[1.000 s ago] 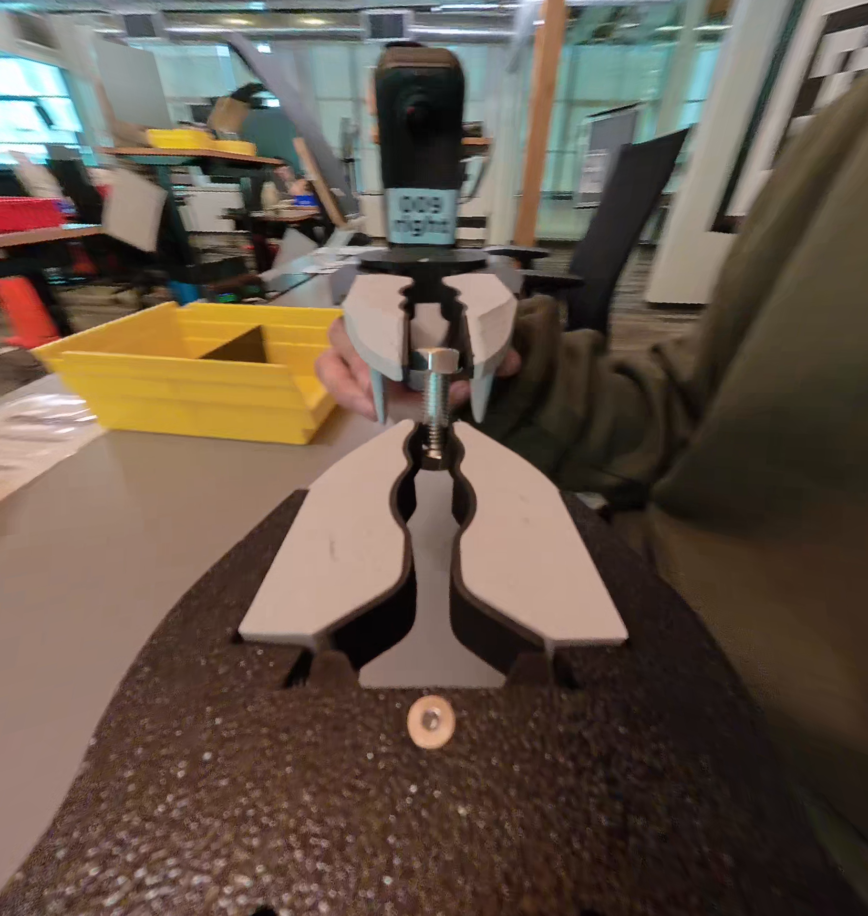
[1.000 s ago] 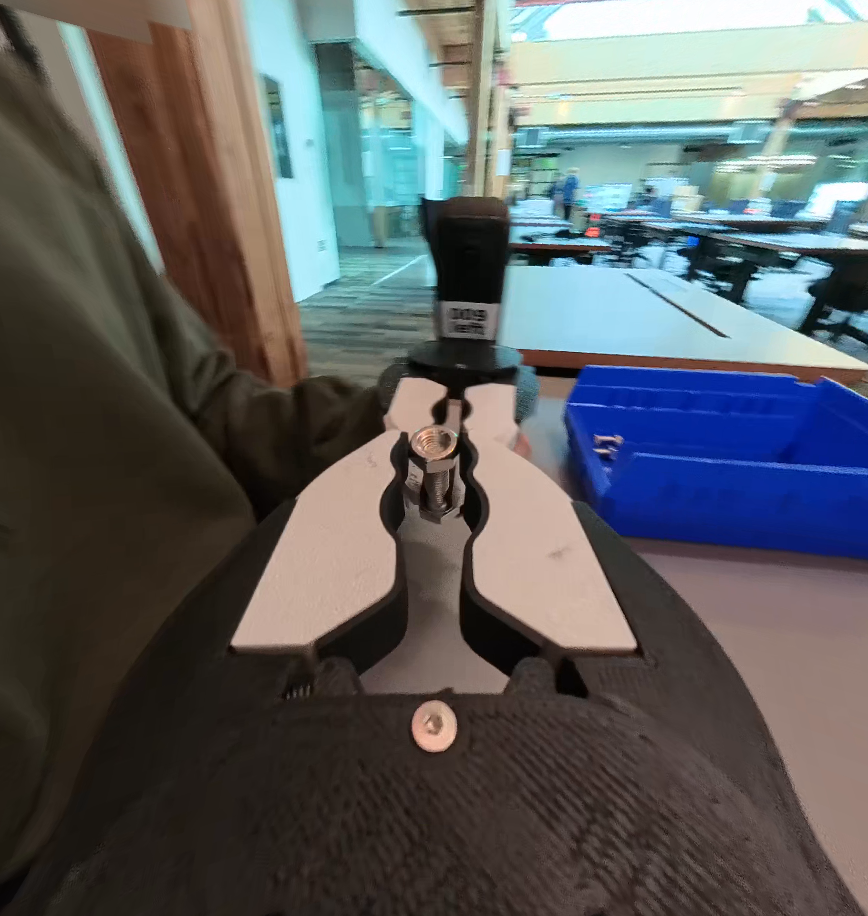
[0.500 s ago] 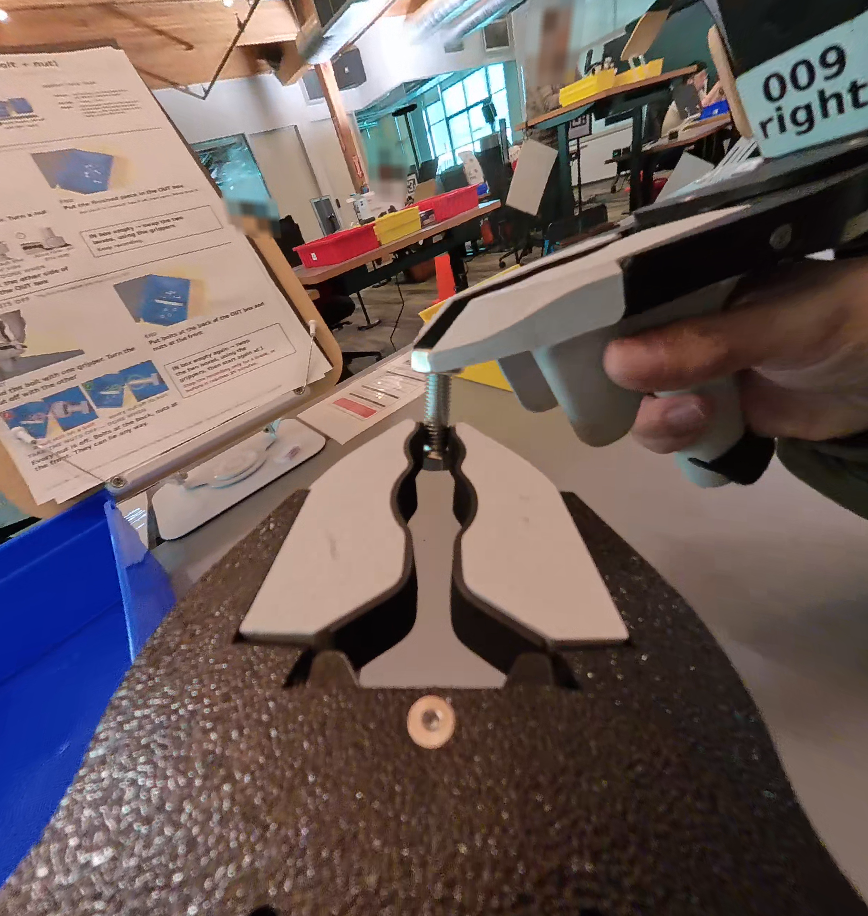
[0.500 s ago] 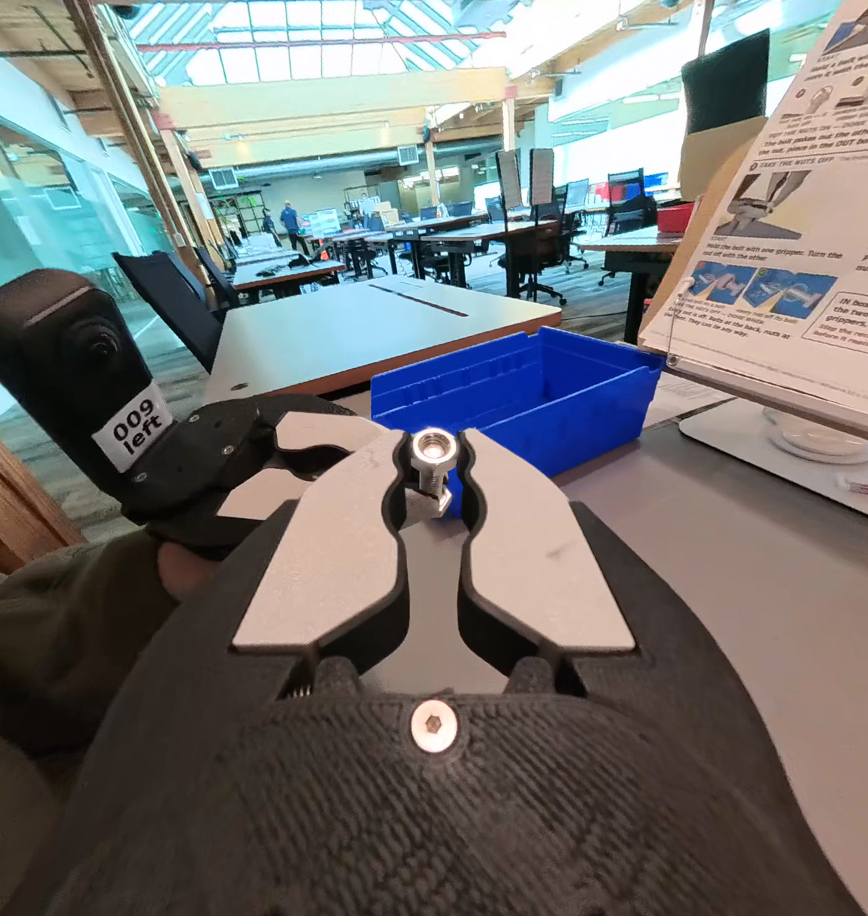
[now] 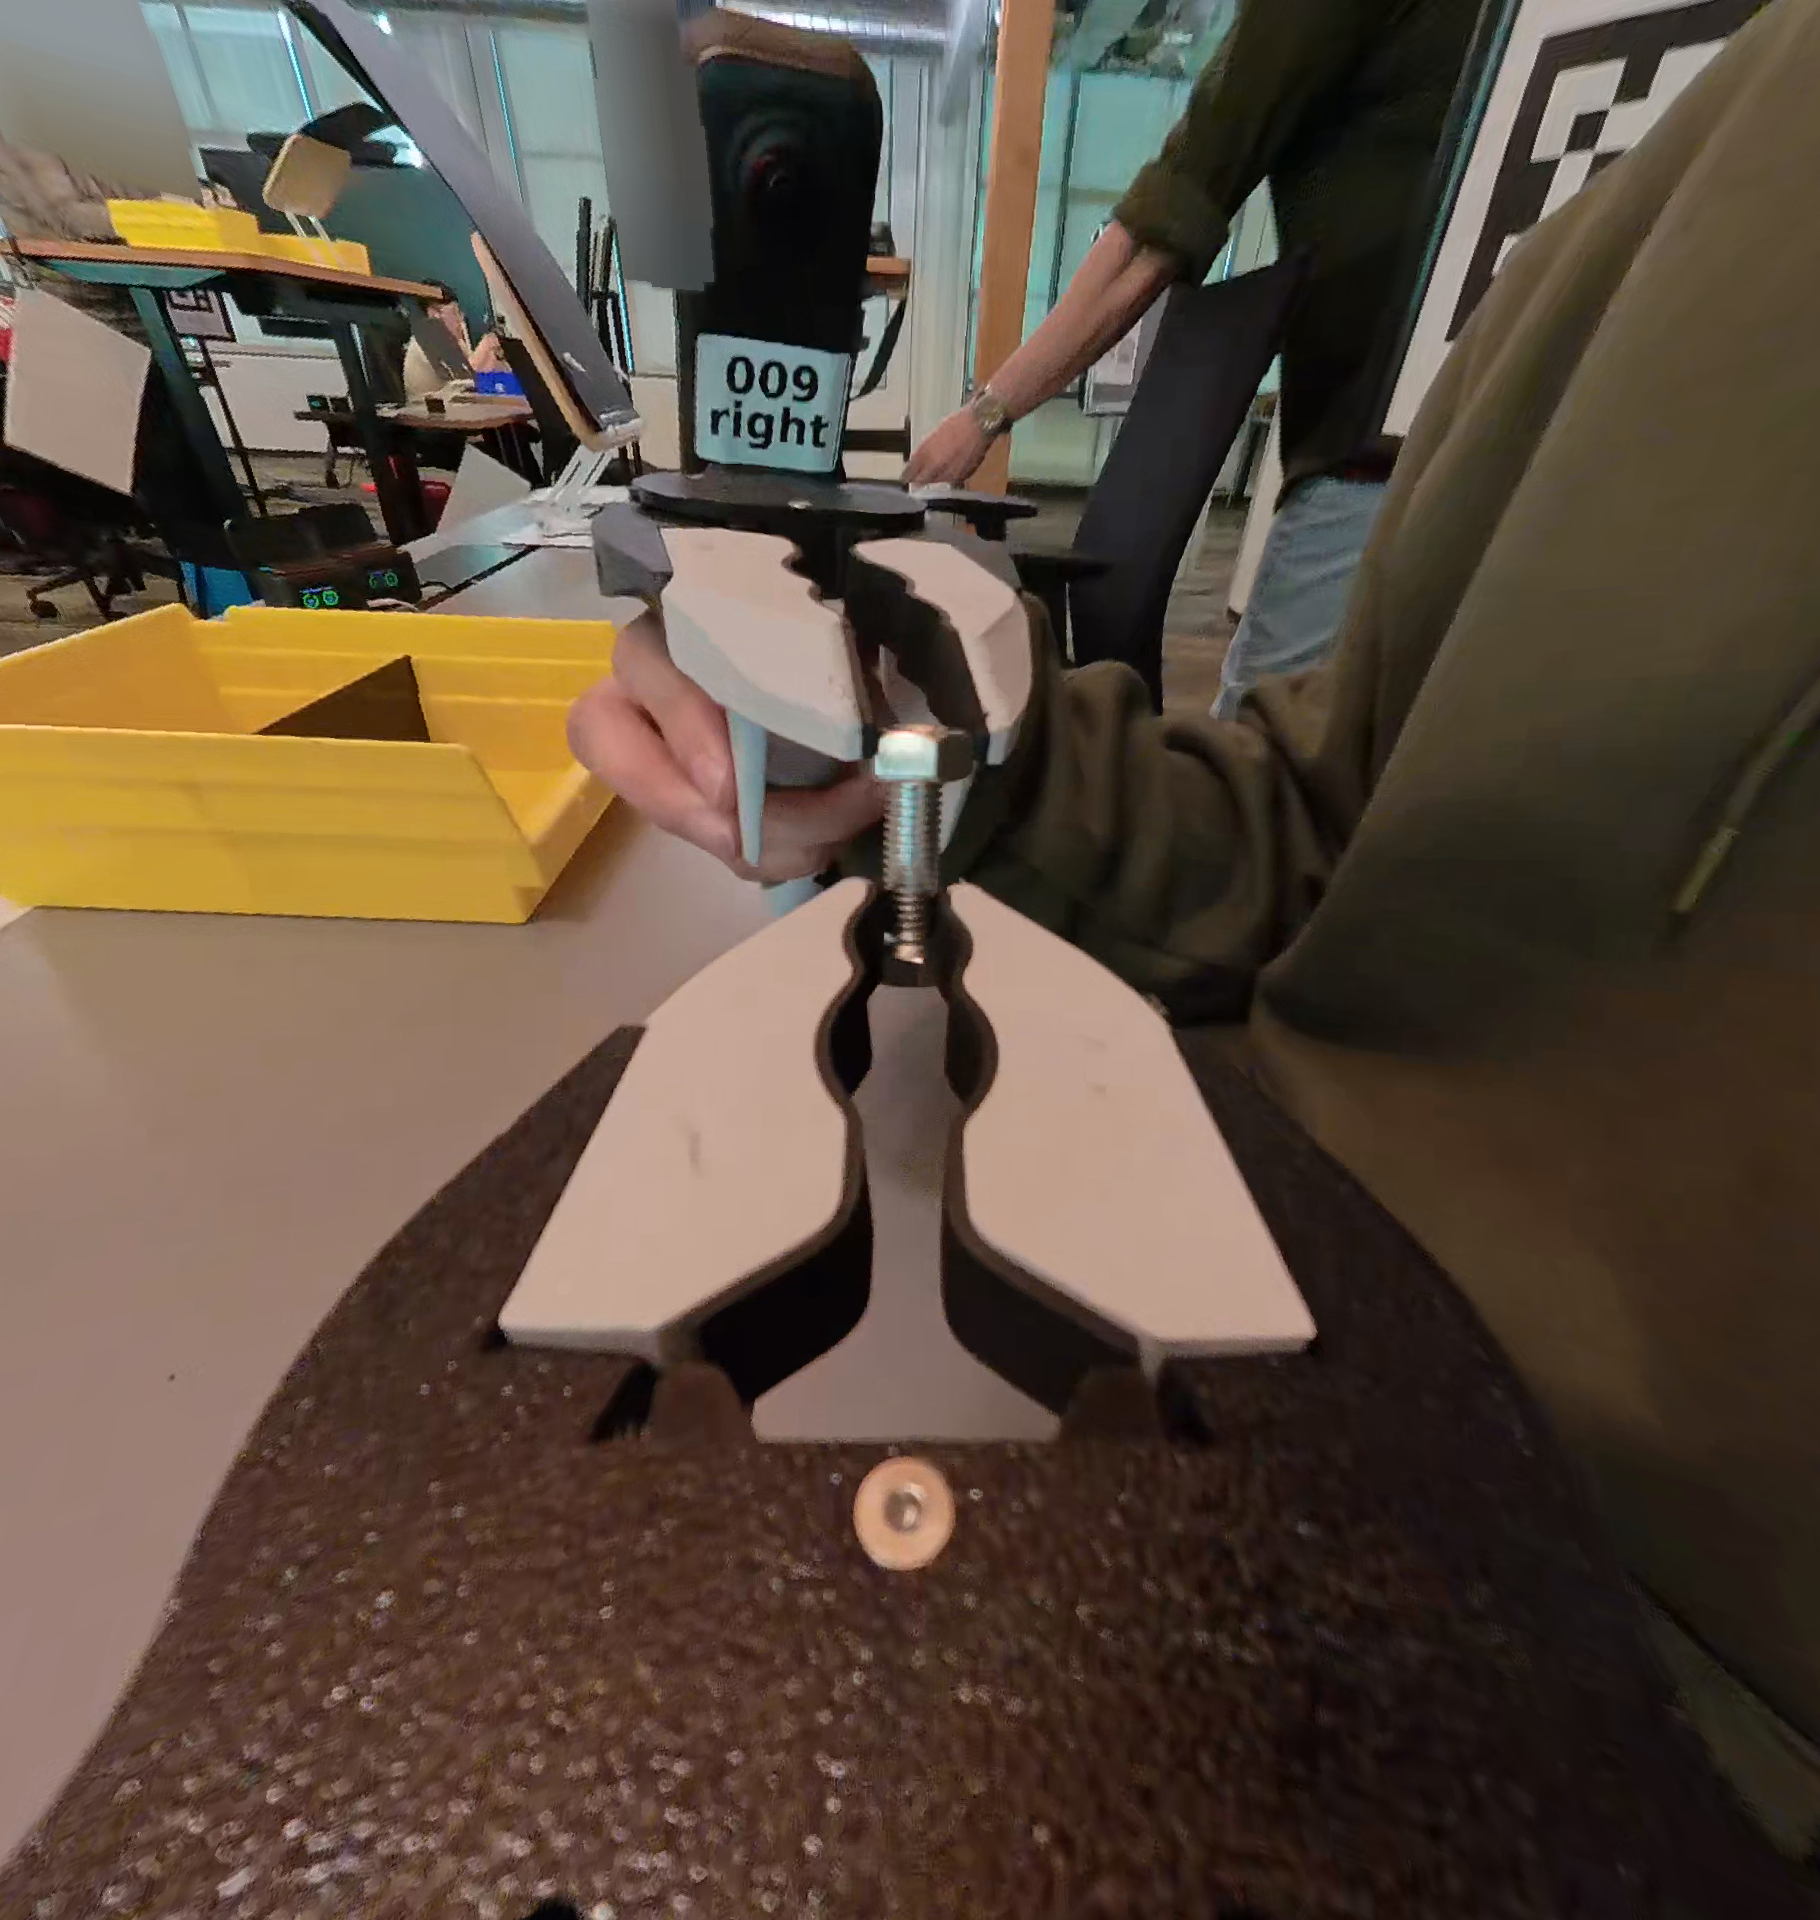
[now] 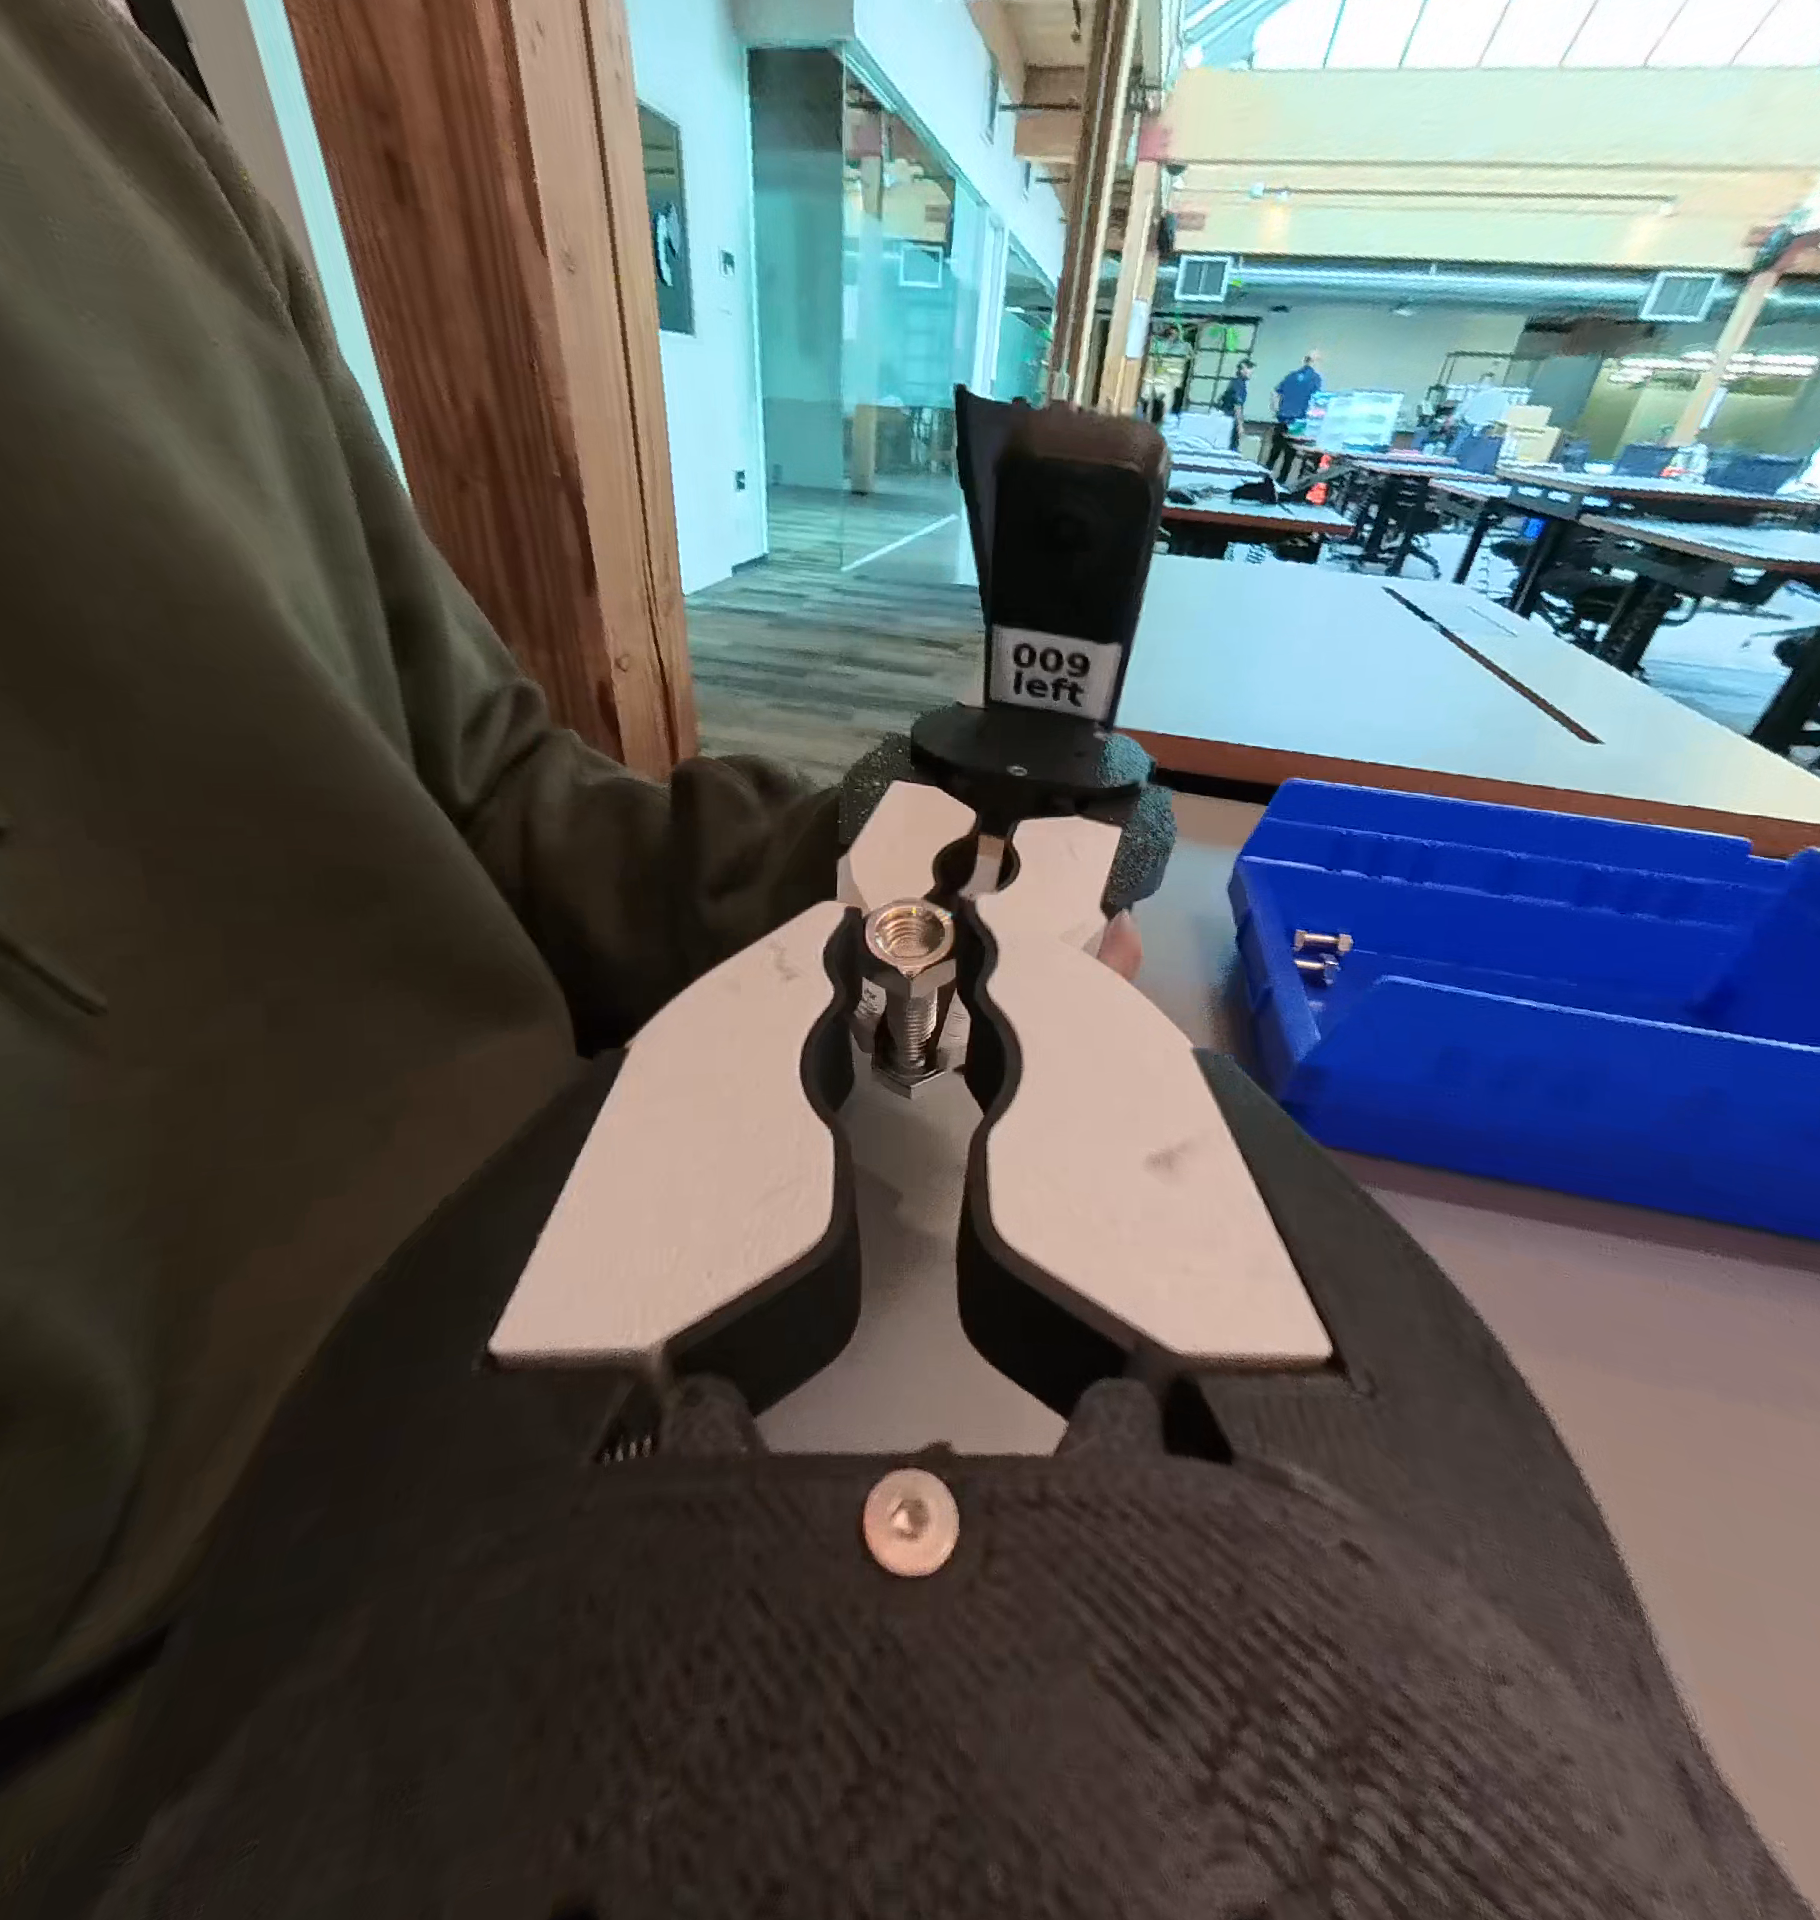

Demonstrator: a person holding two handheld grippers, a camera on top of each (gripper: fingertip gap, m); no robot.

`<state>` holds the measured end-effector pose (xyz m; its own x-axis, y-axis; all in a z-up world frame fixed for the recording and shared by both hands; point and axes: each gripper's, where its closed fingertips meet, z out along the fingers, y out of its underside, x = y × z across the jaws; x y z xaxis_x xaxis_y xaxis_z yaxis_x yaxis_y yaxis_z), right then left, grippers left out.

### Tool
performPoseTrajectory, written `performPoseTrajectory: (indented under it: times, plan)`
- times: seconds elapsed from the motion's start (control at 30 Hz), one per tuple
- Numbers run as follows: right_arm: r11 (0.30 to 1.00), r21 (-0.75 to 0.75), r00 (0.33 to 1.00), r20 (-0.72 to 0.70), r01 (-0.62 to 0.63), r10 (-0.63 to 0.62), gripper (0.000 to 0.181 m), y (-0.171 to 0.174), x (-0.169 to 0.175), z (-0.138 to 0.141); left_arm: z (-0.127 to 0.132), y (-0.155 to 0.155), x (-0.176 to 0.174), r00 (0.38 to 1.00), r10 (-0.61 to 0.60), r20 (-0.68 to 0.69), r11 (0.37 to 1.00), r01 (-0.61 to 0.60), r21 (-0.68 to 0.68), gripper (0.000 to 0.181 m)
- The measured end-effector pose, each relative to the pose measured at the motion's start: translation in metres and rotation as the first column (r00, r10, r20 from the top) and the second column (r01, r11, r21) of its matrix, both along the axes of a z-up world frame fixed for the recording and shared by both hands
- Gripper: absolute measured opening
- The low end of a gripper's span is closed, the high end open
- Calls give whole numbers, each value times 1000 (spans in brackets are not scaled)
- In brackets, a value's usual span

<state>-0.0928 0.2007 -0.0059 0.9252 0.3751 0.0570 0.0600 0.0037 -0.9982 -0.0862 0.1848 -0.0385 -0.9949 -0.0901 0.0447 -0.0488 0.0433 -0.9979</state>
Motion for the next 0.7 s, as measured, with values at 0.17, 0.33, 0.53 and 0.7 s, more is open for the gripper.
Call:
performPoseTrajectory:
  times: [0.17, 0.33, 0.53, 0.7]
  plan:
    - [976, 25, 973, -81, 217, -214, 19, 5, 35, 1, 1, 9, 42, 943, 327, 56, 945, -327, -9, 9]
    - [898, -29, 887, -141, 440, -439, 35, 12, 68, -2, 6, 25, 70, 774, 596, 213, 791, -612, 13, 9]
    - [818, -48, 791, -229, 573, -568, 26, 22, 80, 4, 4, 33, 82, 646, 692, 322, 672, -739, 38, 9]
    - [771, -122, 740, -222, 625, -635, 18, 26, 86, -5, 1, 36, 86, 612, 708, 352, 633, -771, 67, 9]
